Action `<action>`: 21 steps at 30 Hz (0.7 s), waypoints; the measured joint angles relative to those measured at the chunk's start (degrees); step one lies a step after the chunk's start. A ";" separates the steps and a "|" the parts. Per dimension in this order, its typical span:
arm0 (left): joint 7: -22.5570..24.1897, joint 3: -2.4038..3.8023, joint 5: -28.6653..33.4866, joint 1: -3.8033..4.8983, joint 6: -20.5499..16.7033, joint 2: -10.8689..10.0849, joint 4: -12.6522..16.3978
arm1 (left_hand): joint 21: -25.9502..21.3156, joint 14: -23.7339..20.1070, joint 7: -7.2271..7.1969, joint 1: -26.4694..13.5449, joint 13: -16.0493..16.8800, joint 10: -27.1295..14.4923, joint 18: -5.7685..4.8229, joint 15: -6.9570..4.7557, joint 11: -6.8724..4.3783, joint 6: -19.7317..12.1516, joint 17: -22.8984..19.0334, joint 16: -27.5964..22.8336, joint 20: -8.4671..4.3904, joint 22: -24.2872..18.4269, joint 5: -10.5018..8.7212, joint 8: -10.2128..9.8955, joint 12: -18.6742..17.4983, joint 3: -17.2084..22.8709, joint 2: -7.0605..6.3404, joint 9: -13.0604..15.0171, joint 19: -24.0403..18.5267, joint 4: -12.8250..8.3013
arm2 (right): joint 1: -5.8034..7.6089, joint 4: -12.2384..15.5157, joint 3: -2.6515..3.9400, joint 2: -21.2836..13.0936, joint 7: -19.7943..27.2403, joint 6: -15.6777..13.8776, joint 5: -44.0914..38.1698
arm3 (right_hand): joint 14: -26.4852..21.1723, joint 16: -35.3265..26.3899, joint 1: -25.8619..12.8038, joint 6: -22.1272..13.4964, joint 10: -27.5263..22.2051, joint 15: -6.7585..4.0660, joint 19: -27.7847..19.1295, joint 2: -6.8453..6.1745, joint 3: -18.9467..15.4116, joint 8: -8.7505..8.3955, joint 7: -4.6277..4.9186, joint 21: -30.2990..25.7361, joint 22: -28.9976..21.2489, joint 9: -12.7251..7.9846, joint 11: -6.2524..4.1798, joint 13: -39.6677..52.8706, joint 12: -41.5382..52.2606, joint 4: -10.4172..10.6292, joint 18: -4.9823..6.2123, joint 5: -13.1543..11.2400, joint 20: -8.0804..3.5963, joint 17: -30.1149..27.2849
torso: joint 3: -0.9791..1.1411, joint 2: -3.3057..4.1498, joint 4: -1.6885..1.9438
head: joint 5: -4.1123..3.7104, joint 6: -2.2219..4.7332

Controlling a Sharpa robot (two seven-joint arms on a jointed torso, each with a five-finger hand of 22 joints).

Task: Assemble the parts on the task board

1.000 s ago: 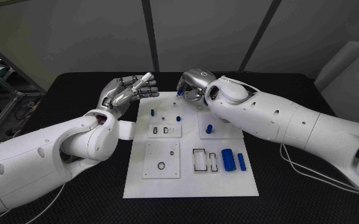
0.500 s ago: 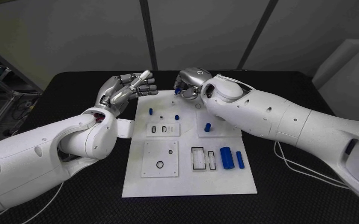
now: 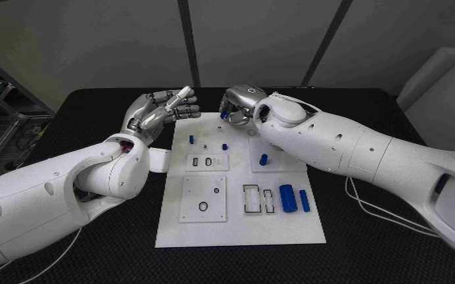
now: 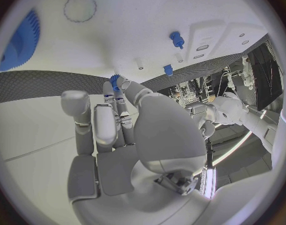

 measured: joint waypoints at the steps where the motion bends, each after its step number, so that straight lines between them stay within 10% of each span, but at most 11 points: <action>1: 0.00 0.00 0.00 0.01 0.00 0.00 0.00 | 0.00 0.00 0.00 0.00 0.00 0.00 0.00 0.00 0.00 0.00 0.00 0.00 0.00 0.00 0.00 0.00 0.00 0.00 0.00 0.00 0.00 0.00 | 0.00 -0.05 0.00 0.02 0.02 0.14 0.01 | 0.00 0.00 -0.19 0.00 0.00 0.00 0.00 -0.19 0.00 -0.02 0.00 0.00 -0.01 0.00 0.00 -0.03 0.00 0.00 0.00 0.00 0.00 -0.02 | 0.00 0.00 0.00 | 0.01 -0.01; 13: -0.04 0.01 0.00 0.07 0.03 0.07 -0.01 | 0.00 0.00 0.00 0.00 0.00 0.00 0.01 0.00 0.00 0.00 -0.01 0.00 0.00 0.00 0.00 0.00 0.00 0.00 0.00 0.00 0.00 0.00 | 0.06 -1.47 0.00 0.93 0.29 1.67 0.15 | -0.22 0.39 -1.07 -1.08 -1.93 0.22 -0.95 -1.06 0.07 -0.72 0.62 0.00 -0.90 0.02 0.61 -0.45 -0.24 0.74 0.00 -0.51 0.52 0.42 | -0.04 -0.02 -0.02 | 0.20 -0.25; 21: -0.06 0.01 0.00 0.12 0.06 0.07 -0.01 | 0.00 0.00 0.00 0.00 0.00 0.00 0.00 0.00 0.00 0.00 -0.01 -0.34 0.00 -0.08 0.00 0.00 0.00 0.00 0.00 0.00 0.00 0.00 | 0.04 -2.21 -0.02 1.29 0.43 2.17 0.23 | -0.41 -2.78 -2.19 -10.75 -9.87 1.67 -4.60 -3.07 -1.71 -1.29 -0.23 -3.72 -6.38 -1.44 2.06 -1.67 -0.24 2.59 0.01 -3.29 1.72 -4.74 | -0.05 -0.02 -0.02 | 0.41 -0.25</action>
